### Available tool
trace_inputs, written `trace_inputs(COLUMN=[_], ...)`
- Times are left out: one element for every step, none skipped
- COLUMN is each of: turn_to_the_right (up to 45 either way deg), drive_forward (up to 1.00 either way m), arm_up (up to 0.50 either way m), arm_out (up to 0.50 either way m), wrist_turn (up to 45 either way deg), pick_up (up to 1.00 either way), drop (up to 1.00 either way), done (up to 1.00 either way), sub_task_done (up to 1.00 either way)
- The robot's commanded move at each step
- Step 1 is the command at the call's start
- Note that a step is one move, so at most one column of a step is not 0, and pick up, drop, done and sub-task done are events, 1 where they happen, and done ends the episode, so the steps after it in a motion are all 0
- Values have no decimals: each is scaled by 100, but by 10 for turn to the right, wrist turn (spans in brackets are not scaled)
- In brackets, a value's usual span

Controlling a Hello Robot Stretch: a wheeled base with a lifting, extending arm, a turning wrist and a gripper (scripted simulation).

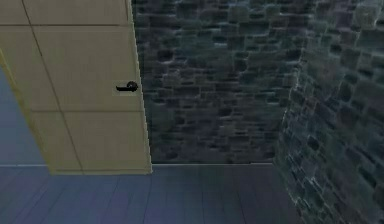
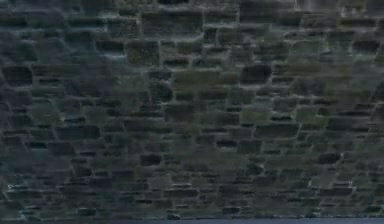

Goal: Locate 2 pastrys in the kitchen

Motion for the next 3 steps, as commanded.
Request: trace_inputs(turn_to_the_right=[-450,-270,0], drive_forward=[0,0,100], arm_up=[0,0,0], arm_out=[0,0,0], wrist_turn=[0,0,0], pick_up=[0,0,0], drop=[0,0,0], done=[0,0,0], sub_task_done=[0,0,0])
